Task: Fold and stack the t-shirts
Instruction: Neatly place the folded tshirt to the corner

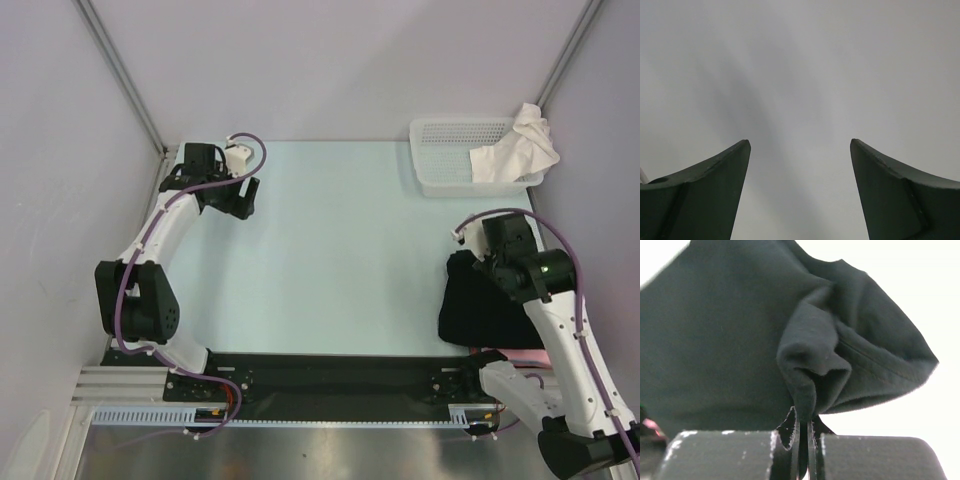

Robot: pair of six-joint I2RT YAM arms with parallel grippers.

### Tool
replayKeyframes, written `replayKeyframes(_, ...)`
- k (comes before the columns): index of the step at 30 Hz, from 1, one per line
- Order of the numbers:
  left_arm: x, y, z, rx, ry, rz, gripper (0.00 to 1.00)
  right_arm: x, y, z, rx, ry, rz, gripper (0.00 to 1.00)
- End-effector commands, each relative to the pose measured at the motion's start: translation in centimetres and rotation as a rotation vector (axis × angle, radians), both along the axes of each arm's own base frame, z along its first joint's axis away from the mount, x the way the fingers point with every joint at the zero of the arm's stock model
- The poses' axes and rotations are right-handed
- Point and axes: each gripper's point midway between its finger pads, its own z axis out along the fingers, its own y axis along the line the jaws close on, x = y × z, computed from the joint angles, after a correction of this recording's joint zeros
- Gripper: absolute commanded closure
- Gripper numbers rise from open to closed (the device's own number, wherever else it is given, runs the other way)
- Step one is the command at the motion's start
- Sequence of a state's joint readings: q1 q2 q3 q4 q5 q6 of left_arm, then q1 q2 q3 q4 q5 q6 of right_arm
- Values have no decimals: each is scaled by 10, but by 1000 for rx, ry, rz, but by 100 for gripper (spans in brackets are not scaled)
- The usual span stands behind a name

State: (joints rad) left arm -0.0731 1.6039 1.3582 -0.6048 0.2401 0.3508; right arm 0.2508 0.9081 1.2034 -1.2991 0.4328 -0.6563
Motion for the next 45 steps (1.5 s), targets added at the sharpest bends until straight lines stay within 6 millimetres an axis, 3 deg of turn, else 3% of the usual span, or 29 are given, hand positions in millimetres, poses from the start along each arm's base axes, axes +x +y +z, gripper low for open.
replayKeyframes(1,9,-1,19,-17,-60,-22,13,-36,-44,-10,-301,264,95,100)
replayKeyframes(5,8,-7,21,-43,-67,-39,14,-13,-71,4,-456,197,80,100)
replayKeyframes(8,7,-8,25,-49,-81,-45,14,-13,-73,-21,-455,273,154,100)
replayKeyframes(9,5,-8,29,-50,-93,-47,14,-18,-70,-40,-425,326,190,100)
replayKeyframes(12,2,-10,31,-56,-99,-58,13,-22,-82,-50,-443,325,167,100)
replayKeyframes(13,2,-10,32,-56,-101,-59,14,-15,-84,-50,-465,308,187,100)
replayKeyframes(20,2,-14,38,-78,-111,-70,14,3,-96,-12,-531,203,182,100)
replayKeyframes(22,1,-14,39,-80,-113,-68,14,9,-98,-13,-532,193,180,100)
replayKeyframes(27,1,-13,40,-78,-119,-72,14,17,-112,-43,-534,245,197,100)
replayKeyframes(33,3,-7,42,-91,-127,-61,14,39,-125,-44,-548,202,181,100)
replayKeyframes(40,4,0,41,-113,-121,-51,14,43,-140,-78,-503,245,146,100)
replayKeyframes(42,4,1,40,-113,-119,-48,14,43,-141,-84,-486,247,138,92)
replayKeyframes(44,3,0,41,-117,-118,-52,14,40,-141,-91,-464,237,120,55)
replayKeyframes(45,4,10,40,-123,-116,-30,14,44,-142,-87,-464,198,100,32)
